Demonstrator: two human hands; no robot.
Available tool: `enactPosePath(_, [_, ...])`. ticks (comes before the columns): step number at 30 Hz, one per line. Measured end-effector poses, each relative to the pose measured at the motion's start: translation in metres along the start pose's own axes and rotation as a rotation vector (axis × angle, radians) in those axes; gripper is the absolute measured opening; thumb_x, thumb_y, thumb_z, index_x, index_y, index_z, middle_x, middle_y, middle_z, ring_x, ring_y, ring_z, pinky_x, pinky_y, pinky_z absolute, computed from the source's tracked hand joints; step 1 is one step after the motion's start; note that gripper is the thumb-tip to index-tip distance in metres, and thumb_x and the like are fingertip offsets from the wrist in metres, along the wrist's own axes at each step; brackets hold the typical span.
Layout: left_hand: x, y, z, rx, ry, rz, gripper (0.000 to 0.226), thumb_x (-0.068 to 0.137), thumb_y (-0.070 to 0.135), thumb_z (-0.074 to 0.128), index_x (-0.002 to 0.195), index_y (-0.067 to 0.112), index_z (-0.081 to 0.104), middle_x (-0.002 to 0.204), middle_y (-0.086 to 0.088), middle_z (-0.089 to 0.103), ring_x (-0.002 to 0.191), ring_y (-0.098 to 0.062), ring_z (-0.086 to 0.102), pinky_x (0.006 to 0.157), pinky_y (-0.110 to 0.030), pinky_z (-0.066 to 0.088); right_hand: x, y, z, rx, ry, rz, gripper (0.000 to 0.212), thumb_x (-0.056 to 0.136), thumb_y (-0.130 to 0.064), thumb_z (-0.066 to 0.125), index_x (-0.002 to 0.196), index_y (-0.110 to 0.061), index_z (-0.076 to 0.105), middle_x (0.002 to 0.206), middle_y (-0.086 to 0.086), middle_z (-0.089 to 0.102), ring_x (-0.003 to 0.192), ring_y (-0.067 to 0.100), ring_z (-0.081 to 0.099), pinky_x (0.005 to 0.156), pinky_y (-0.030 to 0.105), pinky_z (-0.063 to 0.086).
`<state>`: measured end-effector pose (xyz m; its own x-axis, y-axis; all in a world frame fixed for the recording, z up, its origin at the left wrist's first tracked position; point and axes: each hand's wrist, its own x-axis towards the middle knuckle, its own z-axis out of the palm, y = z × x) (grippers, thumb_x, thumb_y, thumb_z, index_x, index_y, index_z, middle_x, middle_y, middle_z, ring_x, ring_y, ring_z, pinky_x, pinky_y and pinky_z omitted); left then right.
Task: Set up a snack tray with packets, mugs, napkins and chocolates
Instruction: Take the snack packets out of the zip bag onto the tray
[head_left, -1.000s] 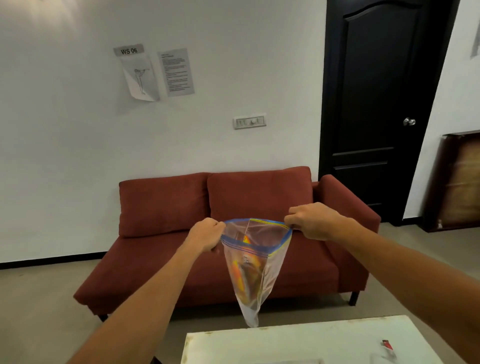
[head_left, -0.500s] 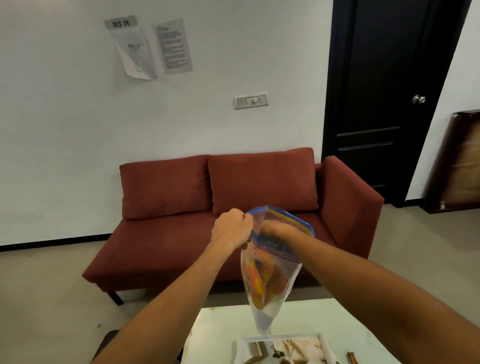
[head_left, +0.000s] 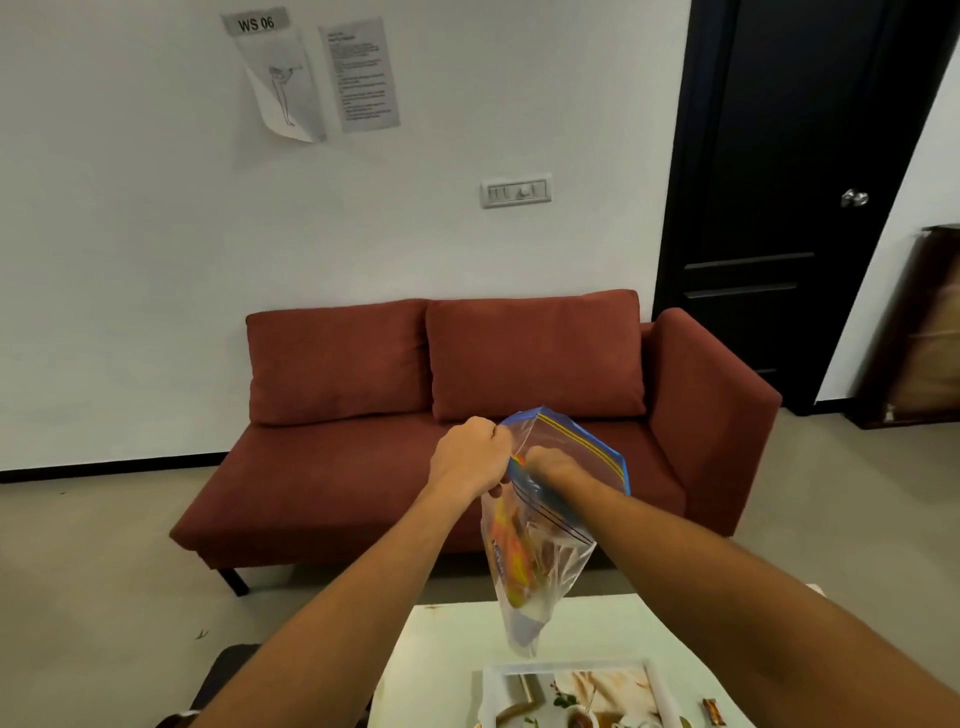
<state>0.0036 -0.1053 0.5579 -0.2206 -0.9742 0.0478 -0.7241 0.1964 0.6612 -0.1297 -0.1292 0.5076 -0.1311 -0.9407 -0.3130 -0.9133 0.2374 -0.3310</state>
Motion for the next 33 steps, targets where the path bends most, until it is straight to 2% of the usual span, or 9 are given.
enactPosePath(3, [0.003, -0.009, -0.001, 0.052, 0.024, -0.06, 0.032, 0.089, 0.033, 0.035, 0.071, 0.016, 0.055, 0.065, -0.002, 0.072, 0.057, -0.021, 0.072, 0.07, -0.038, 0.058, -0.005, -0.012, -0.013, 0.071, 0.042, -0.023, 0.03, 0.101, -0.032, 0.048, 0.122, -0.018, 0.063, 0.137, 0.014, 0.061, 0.114, 0.031, 0.059, 0.094, 0.036, 0.046])
enactPosePath(7, [0.01, -0.026, 0.005, 0.113, 0.011, -0.126, 0.038, 0.095, 0.033, 0.034, 0.092, 0.009, 0.063, 0.093, -0.011, 0.073, 0.088, -0.033, 0.069, 0.084, -0.044, 0.056, -0.019, -0.015, -0.045, 0.074, 0.134, 0.004, 0.031, 0.078, -0.038, 0.064, 0.097, -0.014, 0.064, 0.109, 0.012, 0.069, 0.093, 0.032, 0.067, 0.067, 0.034, 0.05])
enactPosePath(11, [0.02, -0.042, 0.014, 0.099, -0.038, -0.131, 0.044, 0.097, 0.035, 0.033, 0.1, 0.006, 0.066, 0.098, -0.015, 0.074, 0.091, -0.036, 0.07, 0.088, -0.047, 0.056, -0.032, -0.008, -0.08, 0.17, 0.22, 0.059, 0.027, 0.066, -0.034, 0.063, 0.081, -0.012, 0.061, 0.09, 0.009, 0.066, 0.081, 0.03, 0.067, 0.058, 0.031, 0.047])
enactPosePath(15, [0.031, -0.051, 0.031, 0.108, -0.015, -0.141, 0.044, 0.098, 0.036, 0.033, 0.104, 0.006, 0.065, 0.102, -0.016, 0.072, 0.095, -0.037, 0.068, 0.089, -0.046, 0.055, -0.035, 0.016, -0.095, 0.315, 0.33, 0.143, 0.03, 0.074, -0.036, 0.067, 0.086, -0.01, 0.067, 0.087, 0.009, 0.067, 0.079, 0.026, 0.069, 0.068, 0.037, 0.058])
enactPosePath(18, [0.038, -0.061, 0.046, 0.118, 0.042, -0.186, 0.043, 0.099, 0.035, 0.035, 0.113, 0.008, 0.065, 0.11, -0.017, 0.069, 0.105, -0.038, 0.065, 0.092, -0.044, 0.053, -0.032, 0.047, -0.088, 0.433, 0.437, 0.208, 0.032, 0.076, -0.038, 0.068, 0.091, -0.011, 0.073, 0.091, 0.009, 0.07, 0.084, 0.025, 0.069, 0.074, 0.036, 0.058])
enactPosePath(23, [0.052, -0.097, 0.068, 0.126, 0.098, -0.249, 0.044, 0.097, 0.033, 0.039, 0.12, 0.008, 0.066, 0.121, -0.021, 0.066, 0.112, -0.042, 0.061, 0.088, -0.043, 0.049, -0.025, 0.112, -0.051, 0.688, 0.541, 0.358, 0.021, 0.071, -0.037, 0.068, 0.079, -0.018, 0.071, 0.091, 0.007, 0.074, 0.084, 0.022, 0.073, 0.082, 0.041, 0.062])
enactPosePath(26, [0.06, -0.119, 0.083, 0.12, 0.108, -0.23, 0.042, 0.097, 0.033, 0.037, 0.113, 0.009, 0.068, 0.115, -0.02, 0.068, 0.107, -0.041, 0.063, 0.082, -0.041, 0.048, -0.015, 0.153, -0.018, 0.824, 0.521, 0.429, 0.018, 0.077, -0.033, 0.071, 0.085, -0.017, 0.07, 0.097, 0.009, 0.075, 0.085, 0.022, 0.074, 0.083, 0.042, 0.062])
enactPosePath(30, [0.06, -0.147, 0.109, 0.165, 0.131, -0.192, 0.043, 0.099, 0.036, 0.034, 0.108, 0.01, 0.067, 0.11, -0.018, 0.069, 0.101, -0.041, 0.063, 0.076, -0.04, 0.045, 0.0, 0.201, 0.057, 0.903, 0.504, 0.495, 0.014, 0.086, -0.026, 0.068, 0.094, -0.015, 0.069, 0.105, 0.014, 0.074, 0.083, 0.021, 0.072, 0.07, 0.034, 0.06])
enactPosePath(33, [0.056, -0.164, 0.131, 0.168, 0.158, -0.179, 0.042, 0.099, 0.035, 0.034, 0.103, 0.009, 0.066, 0.107, -0.021, 0.068, 0.098, -0.043, 0.062, 0.074, -0.041, 0.043, 0.012, 0.228, 0.129, 0.817, 0.358, 0.525, 0.018, 0.087, -0.02, 0.065, 0.098, -0.009, 0.073, 0.106, 0.02, 0.075, 0.09, 0.028, 0.071, 0.08, 0.036, 0.057])
